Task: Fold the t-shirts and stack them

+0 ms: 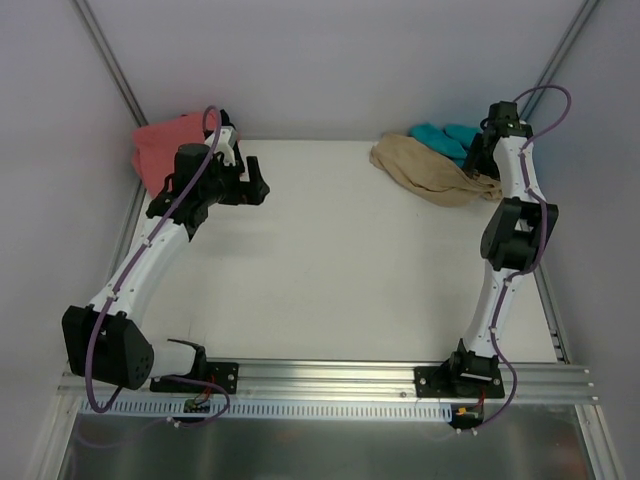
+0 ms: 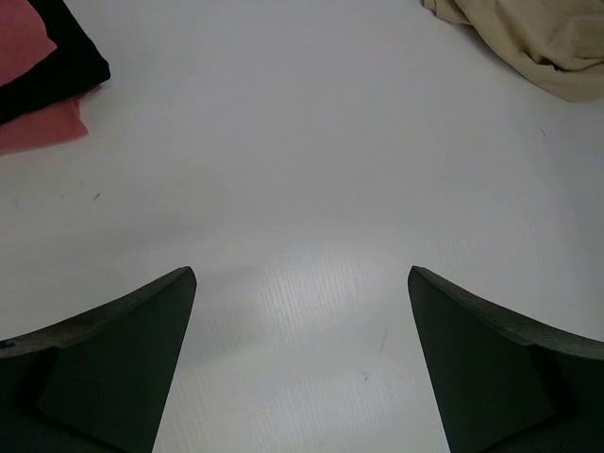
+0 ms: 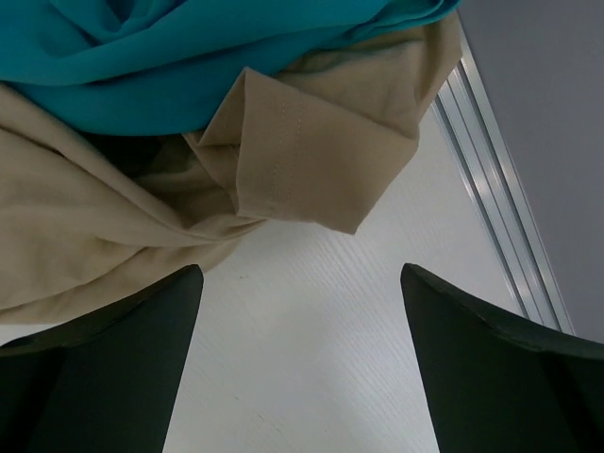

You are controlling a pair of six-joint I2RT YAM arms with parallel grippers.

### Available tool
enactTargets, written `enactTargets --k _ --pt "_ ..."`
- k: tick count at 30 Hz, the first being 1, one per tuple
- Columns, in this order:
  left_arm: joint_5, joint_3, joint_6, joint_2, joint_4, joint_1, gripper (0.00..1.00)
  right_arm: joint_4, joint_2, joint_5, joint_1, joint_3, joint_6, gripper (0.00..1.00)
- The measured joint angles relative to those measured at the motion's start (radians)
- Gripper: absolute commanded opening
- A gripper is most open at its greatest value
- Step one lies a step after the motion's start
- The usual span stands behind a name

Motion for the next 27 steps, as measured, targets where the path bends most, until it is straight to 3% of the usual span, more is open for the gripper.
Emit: enactTargets --k 6,9,10,12,25,27 --pt "-0.001 0.0 -0.003 0.032 -0.005 0.0 0.99 0.008 0.047 -0.027 -0.007 0.028 0.01 0.87" --pt "-0.001 0.002 -0.004 0.061 -0.005 0.0 0.99 0.015 0.053 -0.031 -0.006 0.04 0.008 0.7" --pt "-0.001 0.002 -0.004 0.07 -0.005 0.0 0.99 0.018 0.056 -0.031 -0.006 0.047 0.008 0.6" --pt "-0.001 0.003 -0.004 0.085 -0.005 0.0 0.99 0.022 0.063 -0.03 -0.006 0.061 0.006 0.53" --pt "-0.001 0.015 -0.003 0.098 -0.005 0.0 0.99 0.042 0.119 -0.03 -0.038 0.111 0.006 0.54" --pt "-0.001 0.015 -0.003 0.098 -0.005 0.0 0.99 0.042 0.122 -0.03 -0.043 0.111 0.004 0.33"
